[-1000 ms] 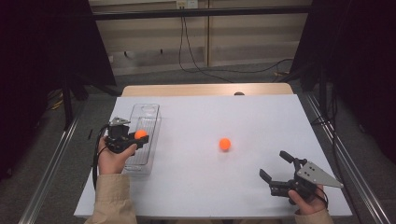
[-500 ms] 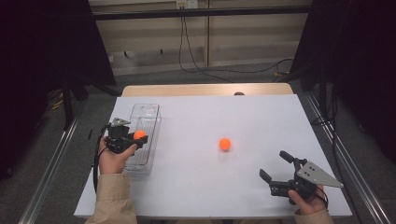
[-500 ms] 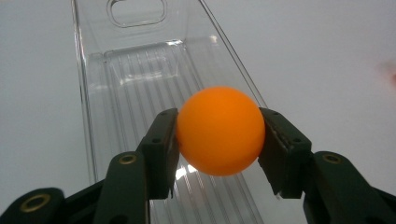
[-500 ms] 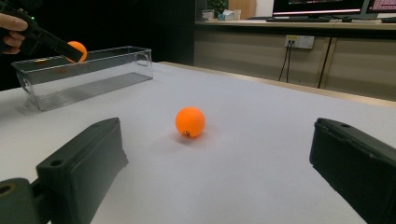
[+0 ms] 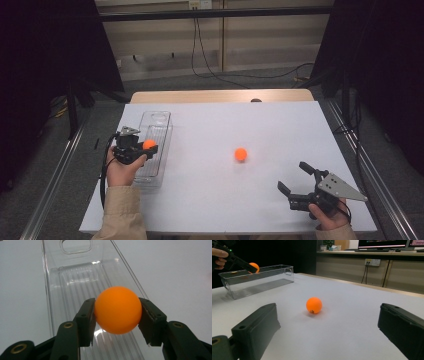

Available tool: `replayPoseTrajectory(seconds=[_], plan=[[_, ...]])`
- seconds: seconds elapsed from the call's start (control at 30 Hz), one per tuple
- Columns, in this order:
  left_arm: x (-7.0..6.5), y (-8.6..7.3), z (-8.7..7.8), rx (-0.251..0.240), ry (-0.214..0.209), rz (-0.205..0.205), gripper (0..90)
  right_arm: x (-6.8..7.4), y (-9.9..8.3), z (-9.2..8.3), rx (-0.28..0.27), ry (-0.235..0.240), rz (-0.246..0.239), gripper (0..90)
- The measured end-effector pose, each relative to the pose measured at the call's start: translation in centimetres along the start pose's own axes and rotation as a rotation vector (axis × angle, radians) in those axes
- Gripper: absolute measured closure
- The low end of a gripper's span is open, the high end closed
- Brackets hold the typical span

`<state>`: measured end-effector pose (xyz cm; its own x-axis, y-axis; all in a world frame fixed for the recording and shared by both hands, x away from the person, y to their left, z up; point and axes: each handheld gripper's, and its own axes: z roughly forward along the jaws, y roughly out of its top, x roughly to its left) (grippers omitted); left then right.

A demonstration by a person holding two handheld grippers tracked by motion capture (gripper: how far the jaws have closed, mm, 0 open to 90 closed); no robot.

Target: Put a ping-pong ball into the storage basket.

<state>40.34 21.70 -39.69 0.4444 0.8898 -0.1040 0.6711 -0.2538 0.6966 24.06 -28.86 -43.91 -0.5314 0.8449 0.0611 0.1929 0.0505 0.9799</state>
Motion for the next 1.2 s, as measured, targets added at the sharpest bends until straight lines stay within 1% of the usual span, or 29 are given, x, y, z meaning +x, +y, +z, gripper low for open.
replayPoseTrajectory(seconds=[0.1, 0.17, 0.27, 0.37, 0.4, 0.57, 0.6, 0.8, 0.93, 1.0, 1.07, 1.1, 1.13, 1.2], plan=[[0.0, 0.0, 0.1, 0.008, 0.009, 0.011, 50.8, 0.0, 0.0, 0.0, 0.001, -0.001, 0.0, 2.4], [0.0, 0.0, 0.0, 0.005, 0.021, 0.01, 50.8, 0.0, 0.0, 0.0, 0.0, -0.001, 0.001, 2.4], [0.1, 0.0, 0.0, 0.007, 0.022, 0.015, 50.7, 0.0, 0.0, 0.0, 0.0, -0.001, 0.0, 2.5], [0.0, 0.0, 0.0, -0.001, 0.03, 0.01, 48.8, 0.0, 0.0, 0.0, 0.0, -0.001, 0.0, 2.5], [0.0, 0.0, 0.0, -0.006, 0.028, 0.004, 46.9, 0.0, 0.0, 0.0, 0.0, -0.001, 0.0, 2.4], [0.0, 0.1, -0.3, -0.011, 0.021, -0.001, 45.4, 0.0, 0.0, 0.0, 0.0, -0.002, 0.0, 2.5], [-0.1, 0.1, -0.3, -0.015, 0.021, -0.008, 44.4, 0.0, 0.0, 0.0, 0.0, -0.002, 0.0, 2.4], [-0.4, 0.2, -0.5, -0.025, -0.002, -0.017, 39.6, 0.0, 0.0, 0.0, 0.0, -0.003, -0.001, 2.4], [-0.8, 0.4, -0.6, -0.021, -0.02, -0.016, 37.2, 0.0, 0.0, 0.0, -0.001, -0.003, -0.001, 2.5], [-1.0, 0.6, -0.7, -0.023, -0.028, -0.007, 36.3, 0.0, 0.0, 0.0, -0.001, -0.003, -0.001, 2.4], [-1.3, 0.7, -0.7, -0.025, -0.039, -0.01, 35.0, 0.0, 0.0, 0.0, -0.001, -0.004, -0.001, 2.5], [-1.4, 0.8, -0.8, -0.022, -0.045, -0.004, 34.2, -0.1, 0.0, 0.0, -0.001, -0.003, -0.002, 2.4], [-1.4, 0.8, -0.8, -0.022, -0.045, -0.004, 33.5, 0.0, 0.0, 0.0, -0.001, -0.003, -0.001, 2.4], [-1.8, 0.9, -0.7, -0.029, -0.058, -0.005, 32.3, 0.0, 0.0, 0.0, -0.001, -0.003, -0.001, 2.5]])
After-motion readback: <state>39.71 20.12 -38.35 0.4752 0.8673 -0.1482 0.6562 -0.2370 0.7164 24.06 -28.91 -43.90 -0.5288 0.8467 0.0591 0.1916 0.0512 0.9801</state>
